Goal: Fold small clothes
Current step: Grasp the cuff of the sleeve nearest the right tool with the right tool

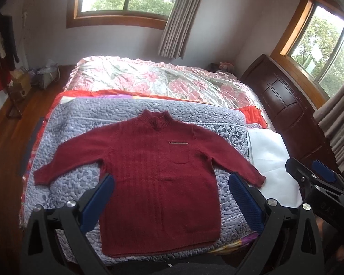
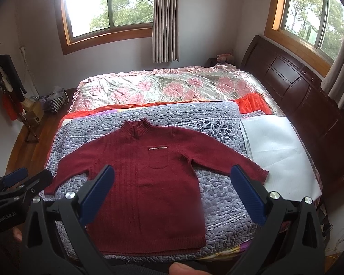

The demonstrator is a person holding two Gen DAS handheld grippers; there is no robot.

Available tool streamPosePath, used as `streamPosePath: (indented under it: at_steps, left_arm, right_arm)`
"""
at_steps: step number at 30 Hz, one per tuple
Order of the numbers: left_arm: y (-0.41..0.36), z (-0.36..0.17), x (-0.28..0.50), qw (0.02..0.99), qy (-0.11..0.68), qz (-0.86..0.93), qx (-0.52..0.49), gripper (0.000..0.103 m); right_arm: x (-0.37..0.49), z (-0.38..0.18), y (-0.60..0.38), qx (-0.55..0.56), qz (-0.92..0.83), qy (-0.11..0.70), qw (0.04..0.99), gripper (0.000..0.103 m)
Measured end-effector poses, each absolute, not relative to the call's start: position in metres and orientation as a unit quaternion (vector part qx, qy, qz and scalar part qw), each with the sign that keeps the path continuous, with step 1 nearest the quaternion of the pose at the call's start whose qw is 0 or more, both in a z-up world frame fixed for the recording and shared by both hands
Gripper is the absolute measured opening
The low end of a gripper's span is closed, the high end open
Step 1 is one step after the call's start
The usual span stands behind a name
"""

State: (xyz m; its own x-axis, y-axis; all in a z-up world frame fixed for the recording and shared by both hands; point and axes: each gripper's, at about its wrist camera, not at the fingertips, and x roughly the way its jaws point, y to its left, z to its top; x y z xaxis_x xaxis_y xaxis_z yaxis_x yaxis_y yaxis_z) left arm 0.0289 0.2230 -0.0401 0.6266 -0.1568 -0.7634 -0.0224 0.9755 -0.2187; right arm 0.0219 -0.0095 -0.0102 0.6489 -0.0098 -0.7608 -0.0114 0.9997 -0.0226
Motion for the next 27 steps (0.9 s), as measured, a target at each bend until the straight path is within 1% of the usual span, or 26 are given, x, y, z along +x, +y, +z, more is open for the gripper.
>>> streamPosePath:
  at_steps: [2,4,9,11,13,17,18,19,20,21,22,23,27]
  left_arm:
    - [0.215,-0.038,0.032,0.909,0.405,-0.054,-0.082,0.099]
    - [0.209,-0.038,0.039,0.912,0.396,-0.073,-0.077,0.099]
    - [0.205,-0.047,0.065,0.894,0.424,-0.104,-0.104,0.099]
    - [0.197,-0.051,0.078,0.892,0.435,-0.090,-0.083,0.099]
    - [0.187,-0.054,0.088,0.898,0.432,-0.068,-0.053,0.099]
    - [0.172,-0.065,0.112,0.895,0.442,-0.042,-0.050,0.099]
    - [0.167,-0.068,0.119,0.893,0.446,-0.039,-0.051,0.099]
    - [0.162,-0.072,0.124,0.891,0.450,-0.041,-0.052,0.099]
    - [0.156,-0.076,0.132,0.888,0.454,-0.045,-0.052,0.099]
    - [0.150,-0.081,0.138,0.885,0.459,-0.049,-0.052,0.099]
    - [0.143,-0.087,0.146,0.882,0.465,-0.054,-0.050,0.099]
    - [0.137,-0.093,0.150,0.878,0.472,-0.059,-0.048,0.099]
    - [0.111,-0.122,0.176,0.861,0.500,-0.081,-0.041,0.099]
  right_arm:
    - [0.027,-0.014,-0.013,-0.012,-0.001,0.423,0.906,0.100]
    - [0.032,-0.017,-0.016,-0.011,-0.006,0.424,0.906,0.100]
    - [0.044,-0.021,-0.030,-0.018,-0.019,0.405,0.914,0.100]
    - [0.047,-0.027,-0.040,-0.018,-0.021,0.381,0.924,0.100]
    - [0.057,-0.044,-0.062,0.010,-0.010,0.375,0.927,0.100]
    - [0.094,-0.110,-0.135,0.106,-0.029,0.446,0.889,0.098]
    - [0.099,-0.126,-0.155,0.131,-0.036,0.450,0.882,0.096]
    - [0.103,-0.143,-0.175,0.152,-0.051,0.454,0.877,0.086]
    - [0.107,-0.161,-0.198,0.172,-0.069,0.466,0.865,0.070]
    - [0.111,-0.181,-0.221,0.200,-0.079,0.479,0.851,0.063]
    - [0.113,-0.201,-0.246,0.237,-0.087,0.490,0.834,0.054]
    - [0.113,-0.220,-0.270,0.279,-0.098,0.495,0.817,0.053]
    - [0.097,-0.300,-0.361,0.441,-0.138,0.470,0.752,0.053]
